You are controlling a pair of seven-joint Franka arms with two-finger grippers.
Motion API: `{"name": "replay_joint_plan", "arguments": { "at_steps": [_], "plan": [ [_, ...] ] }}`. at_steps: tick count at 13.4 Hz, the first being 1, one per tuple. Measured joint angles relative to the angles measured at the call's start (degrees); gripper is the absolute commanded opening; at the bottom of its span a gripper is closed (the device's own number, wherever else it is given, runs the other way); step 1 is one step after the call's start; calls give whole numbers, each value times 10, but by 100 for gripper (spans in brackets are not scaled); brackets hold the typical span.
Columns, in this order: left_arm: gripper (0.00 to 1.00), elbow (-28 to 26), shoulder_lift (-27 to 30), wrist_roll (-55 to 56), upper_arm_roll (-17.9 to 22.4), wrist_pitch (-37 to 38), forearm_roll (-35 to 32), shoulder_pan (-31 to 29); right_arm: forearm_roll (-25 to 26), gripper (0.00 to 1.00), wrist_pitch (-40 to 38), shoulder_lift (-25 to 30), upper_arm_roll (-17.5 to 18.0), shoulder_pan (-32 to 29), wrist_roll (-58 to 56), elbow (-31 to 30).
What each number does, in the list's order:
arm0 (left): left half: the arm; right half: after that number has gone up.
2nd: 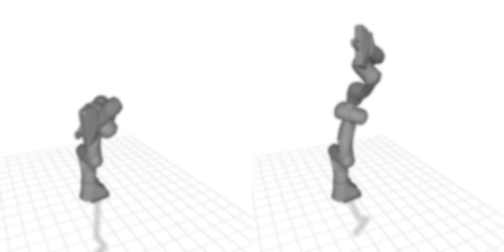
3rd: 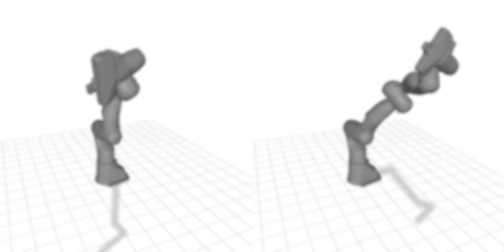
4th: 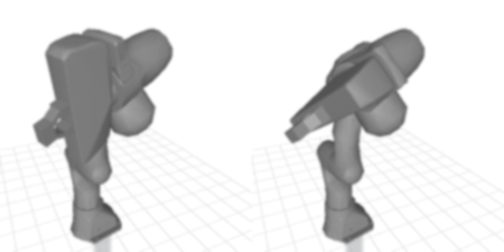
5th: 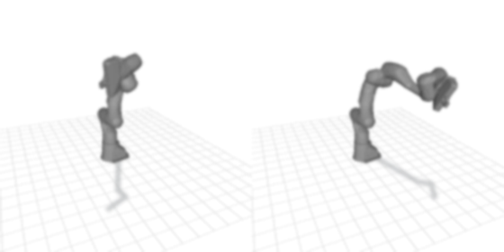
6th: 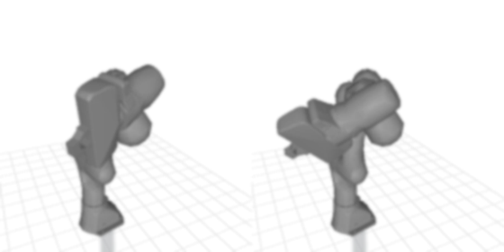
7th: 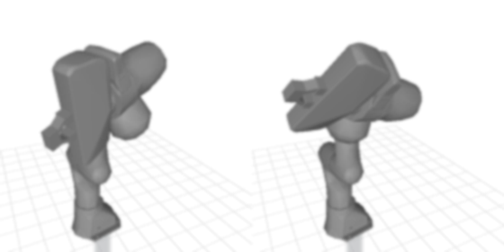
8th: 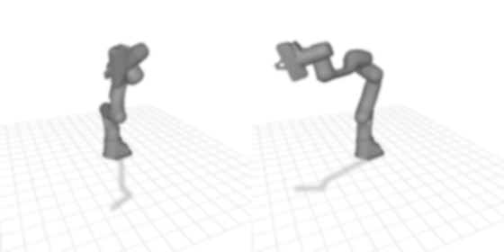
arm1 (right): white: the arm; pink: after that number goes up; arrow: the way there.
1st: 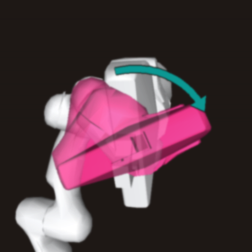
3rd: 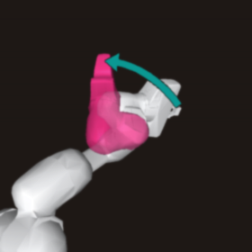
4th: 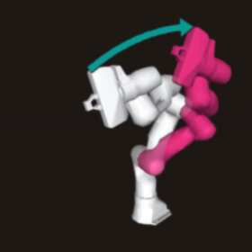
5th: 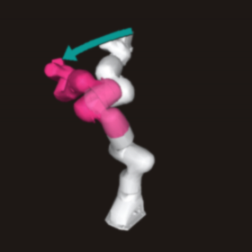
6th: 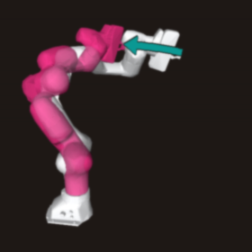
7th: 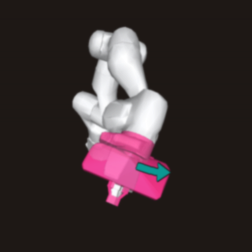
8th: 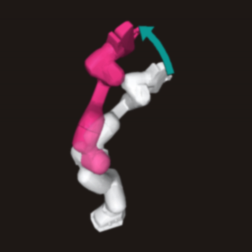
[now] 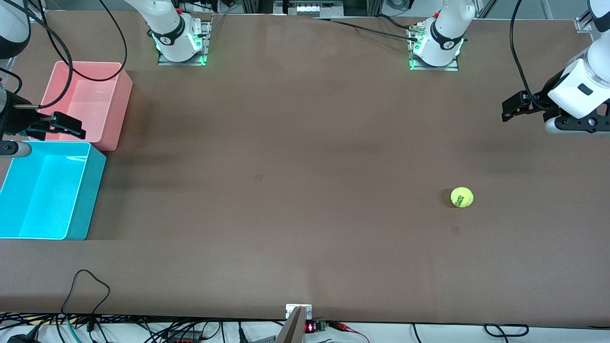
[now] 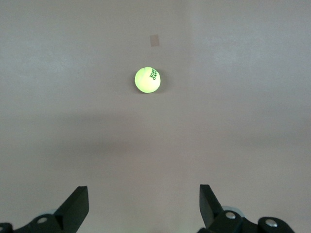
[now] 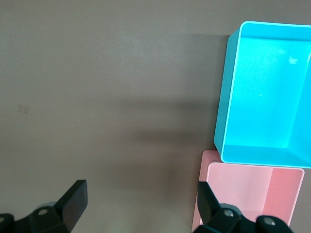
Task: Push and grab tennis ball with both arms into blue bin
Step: 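Move the left gripper down beside the yellow tennis ball, then push the tennis ball with the left gripper toward the right gripper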
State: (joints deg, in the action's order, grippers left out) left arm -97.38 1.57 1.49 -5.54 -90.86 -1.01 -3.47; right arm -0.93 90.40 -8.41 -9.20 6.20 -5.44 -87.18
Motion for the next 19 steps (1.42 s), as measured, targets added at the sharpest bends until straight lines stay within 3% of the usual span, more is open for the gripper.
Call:
{"name": "replay_joint_plan", "arguments": {
  "at_steps": [3, 4, 5, 8, 9, 13, 19],
  "plan": [
    [98, -2, 0, -2, 0, 0, 0, 0, 0, 100, 0, 0, 0, 0, 0, 0],
    [84, -4, 0, -4, 0, 0, 0, 0, 0, 100, 0, 0, 0, 0, 0, 0],
    [50, -7, -3, -14, 0, 0, 0, -2, 0, 100, 0, 0, 0, 0, 0, 0],
    [8, -19, -42, -89, 4, -19, 0, -29, 0, 100, 0, -1, 0, -2, 0, 0],
    [0, -20, -64, -104, 5, -28, 0, -39, 0, 100, 0, -2, 0, -3, 0, 0],
    [0, -20, -139, -194, 6, -50, 0, -57, 0, 100, -1, -19, 0, -5, -1, -3],
    [0, -21, -251, -482, 7, -139, -16, -75, 0, 100, -12, -52, 2, -1, -1, -5]
  ]
}}
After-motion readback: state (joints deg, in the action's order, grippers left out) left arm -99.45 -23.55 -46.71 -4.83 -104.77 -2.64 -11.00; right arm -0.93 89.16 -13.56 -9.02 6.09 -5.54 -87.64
